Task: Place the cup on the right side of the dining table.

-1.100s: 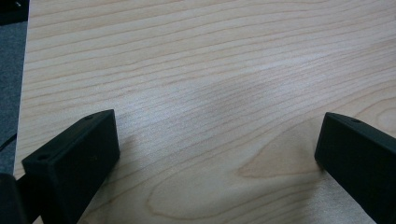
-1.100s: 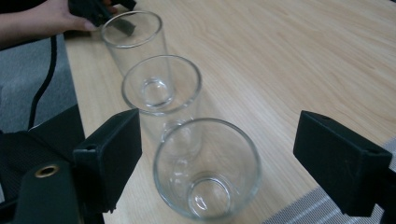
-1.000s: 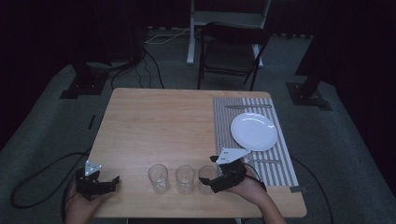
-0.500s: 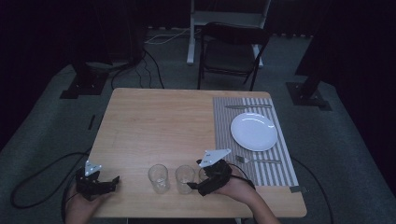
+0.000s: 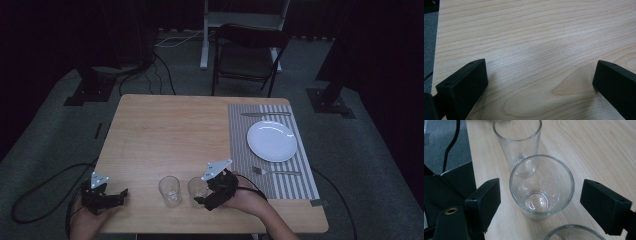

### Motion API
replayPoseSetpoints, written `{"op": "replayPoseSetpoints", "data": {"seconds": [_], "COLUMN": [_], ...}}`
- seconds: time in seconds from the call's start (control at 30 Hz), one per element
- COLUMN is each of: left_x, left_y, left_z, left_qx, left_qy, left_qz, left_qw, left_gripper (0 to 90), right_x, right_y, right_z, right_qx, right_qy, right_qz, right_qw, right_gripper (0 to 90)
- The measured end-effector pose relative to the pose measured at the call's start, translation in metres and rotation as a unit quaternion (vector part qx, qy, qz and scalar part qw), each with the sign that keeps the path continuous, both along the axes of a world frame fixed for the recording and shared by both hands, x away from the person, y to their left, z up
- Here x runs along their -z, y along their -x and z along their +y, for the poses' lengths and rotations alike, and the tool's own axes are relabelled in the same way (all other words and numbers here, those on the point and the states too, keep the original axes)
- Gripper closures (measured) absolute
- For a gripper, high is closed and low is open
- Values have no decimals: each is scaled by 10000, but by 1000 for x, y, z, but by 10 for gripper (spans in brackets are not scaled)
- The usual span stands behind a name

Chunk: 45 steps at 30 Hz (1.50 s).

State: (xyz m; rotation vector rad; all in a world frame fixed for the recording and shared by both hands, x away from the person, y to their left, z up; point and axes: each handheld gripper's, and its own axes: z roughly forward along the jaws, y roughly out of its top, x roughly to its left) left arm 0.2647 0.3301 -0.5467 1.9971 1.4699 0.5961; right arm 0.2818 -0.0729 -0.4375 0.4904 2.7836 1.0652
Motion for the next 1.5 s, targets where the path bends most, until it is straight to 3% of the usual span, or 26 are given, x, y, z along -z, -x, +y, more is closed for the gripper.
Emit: {"op": "replayPoseSetpoints", "data": {"seconds": [0.2, 0.33, 0.63, 0.83, 1.03, 1.37, 1.5], "left_x": [0, 0, 0, 0, 0, 0, 0], "left_y": [0, 0, 0, 0, 0, 0, 0], "left_z": [0, 0, 0, 0, 0, 0, 0], "left_qx": [0, 0, 1, 1, -2, -5, -4], "left_qy": [0, 0, -1, -1, 4, 3, 2], "left_qz": [0, 0, 1, 4, 2, -6, -9], "left_qw": [10000, 10000, 10000, 10000, 10000, 10000, 10000], "left_gripper": [2, 2, 2, 2, 2, 2, 2], "right_x": [4, 7, 9, 6, 3, -11, -15], "right_y": [-2, -2, -3, -4, -7, -22, -31], "right_z": [11, 17, 25, 25, 26, 19, 15], "right_qx": [-39, -58, 76, 144, 285, 536, 667], "right_qy": [246, 446, 679, 653, 685, 608, 567], "right_qz": [39, -58, -132, 9, -165, -207, -121], "right_qw": [9997, 9990, 9976, 9978, 9971, 9965, 9961], "right_gripper": [202, 235, 270, 280, 282, 282, 282]}}
